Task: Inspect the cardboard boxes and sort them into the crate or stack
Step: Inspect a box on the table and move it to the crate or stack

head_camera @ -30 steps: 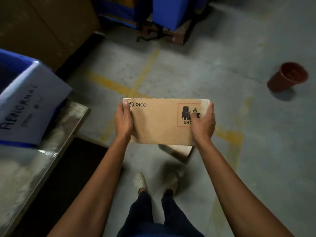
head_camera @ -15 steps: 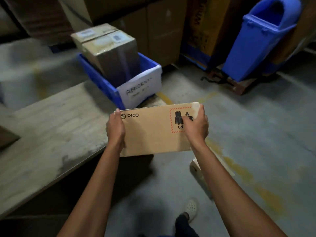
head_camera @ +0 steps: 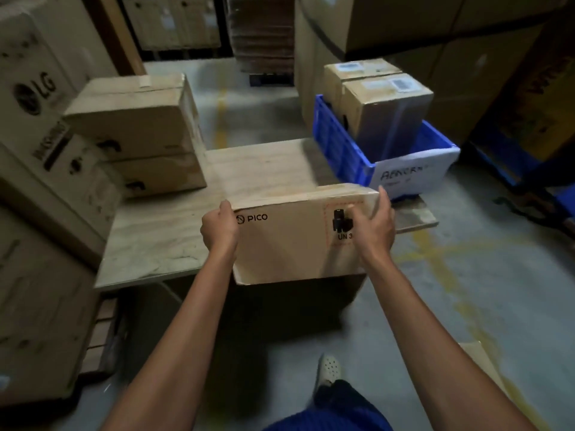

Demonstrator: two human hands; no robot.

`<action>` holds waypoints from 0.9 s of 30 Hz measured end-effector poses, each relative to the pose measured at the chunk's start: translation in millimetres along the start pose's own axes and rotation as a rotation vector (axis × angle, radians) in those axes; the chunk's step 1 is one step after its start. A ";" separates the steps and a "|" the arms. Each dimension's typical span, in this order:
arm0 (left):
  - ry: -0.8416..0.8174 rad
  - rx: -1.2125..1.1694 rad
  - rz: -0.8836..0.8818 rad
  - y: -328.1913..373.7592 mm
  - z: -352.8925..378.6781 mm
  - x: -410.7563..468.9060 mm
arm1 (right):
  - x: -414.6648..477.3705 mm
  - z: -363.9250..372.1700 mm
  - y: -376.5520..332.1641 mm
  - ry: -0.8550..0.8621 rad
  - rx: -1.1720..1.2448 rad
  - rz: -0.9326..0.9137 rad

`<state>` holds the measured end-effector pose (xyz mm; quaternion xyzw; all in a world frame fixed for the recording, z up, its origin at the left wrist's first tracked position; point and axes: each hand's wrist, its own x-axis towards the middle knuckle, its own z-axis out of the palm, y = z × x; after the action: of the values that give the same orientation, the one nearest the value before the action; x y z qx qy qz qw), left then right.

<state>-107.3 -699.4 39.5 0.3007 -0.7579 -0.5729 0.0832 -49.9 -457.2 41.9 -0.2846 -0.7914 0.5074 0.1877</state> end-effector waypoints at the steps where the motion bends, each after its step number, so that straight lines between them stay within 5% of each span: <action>1: 0.007 -0.007 -0.001 -3.5 -3.9 6.9 | 3.5 9.8 -1.5 -0.020 0.042 0.000; 14: -0.192 -0.204 -0.009 -59.3 44.0 162.7 | 125.8 140.6 14.7 -0.339 0.191 0.268; 27: -0.115 -0.143 -0.069 -54.3 86.7 222.3 | 200.6 213.3 16.1 -0.433 0.090 0.218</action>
<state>-307.5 -759.8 -87.6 0.2866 -0.7079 -0.6442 0.0412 -324.7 -472.0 -59.5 -0.2443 -0.7543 0.6087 -0.0295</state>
